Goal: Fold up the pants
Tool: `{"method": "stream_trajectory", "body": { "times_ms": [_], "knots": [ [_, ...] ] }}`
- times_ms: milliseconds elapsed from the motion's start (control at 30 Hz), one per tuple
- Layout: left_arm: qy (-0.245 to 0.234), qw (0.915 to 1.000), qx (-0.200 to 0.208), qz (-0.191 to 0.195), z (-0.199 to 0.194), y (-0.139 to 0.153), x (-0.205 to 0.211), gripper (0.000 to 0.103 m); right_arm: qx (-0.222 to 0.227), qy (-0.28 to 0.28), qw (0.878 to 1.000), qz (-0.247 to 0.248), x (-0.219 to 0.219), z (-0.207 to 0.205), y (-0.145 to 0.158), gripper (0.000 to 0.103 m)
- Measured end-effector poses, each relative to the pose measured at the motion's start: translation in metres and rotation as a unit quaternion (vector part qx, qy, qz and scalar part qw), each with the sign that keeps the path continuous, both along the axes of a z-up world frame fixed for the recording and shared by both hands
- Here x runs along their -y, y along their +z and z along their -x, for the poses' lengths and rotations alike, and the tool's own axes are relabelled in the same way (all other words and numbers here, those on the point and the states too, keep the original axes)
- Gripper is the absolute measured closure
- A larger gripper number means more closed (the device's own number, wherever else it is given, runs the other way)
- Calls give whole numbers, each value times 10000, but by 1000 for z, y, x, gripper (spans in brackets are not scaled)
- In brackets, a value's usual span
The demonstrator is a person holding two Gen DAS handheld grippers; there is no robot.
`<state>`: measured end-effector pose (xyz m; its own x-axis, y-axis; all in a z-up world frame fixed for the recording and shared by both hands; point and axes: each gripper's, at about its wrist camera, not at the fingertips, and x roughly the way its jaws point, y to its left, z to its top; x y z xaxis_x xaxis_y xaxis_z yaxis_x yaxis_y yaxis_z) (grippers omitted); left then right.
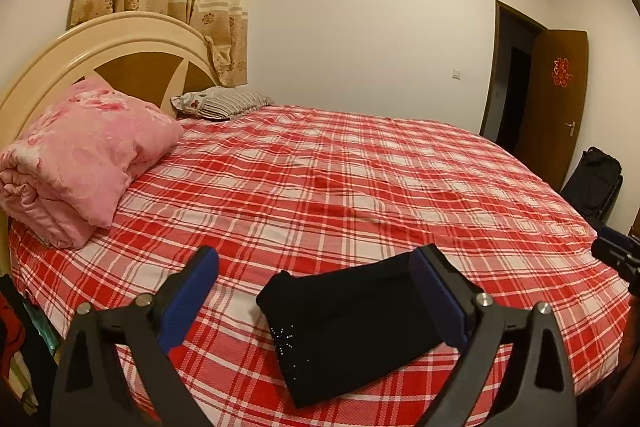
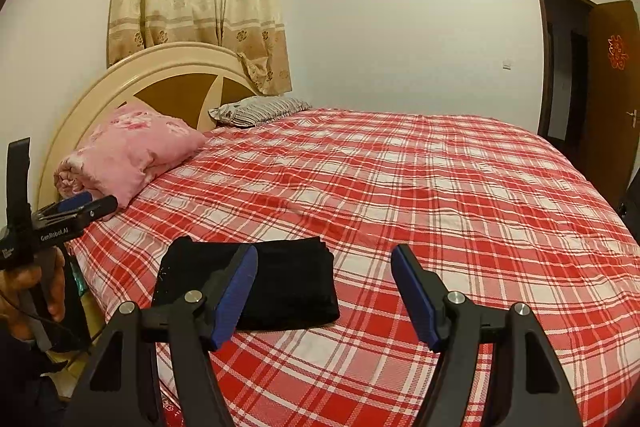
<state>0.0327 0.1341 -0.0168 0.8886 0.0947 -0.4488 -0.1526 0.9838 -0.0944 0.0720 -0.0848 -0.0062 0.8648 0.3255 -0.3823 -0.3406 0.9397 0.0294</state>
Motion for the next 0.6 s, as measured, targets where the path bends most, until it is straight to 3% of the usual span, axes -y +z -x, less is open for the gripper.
{"method": "stream_trajectory", "body": {
  "times_ms": [600],
  "knots": [
    [-12, 10000, -14, -32, 1, 2, 4, 3, -32, 34, 10000, 24, -3, 0, -2, 32]
  ]
}}
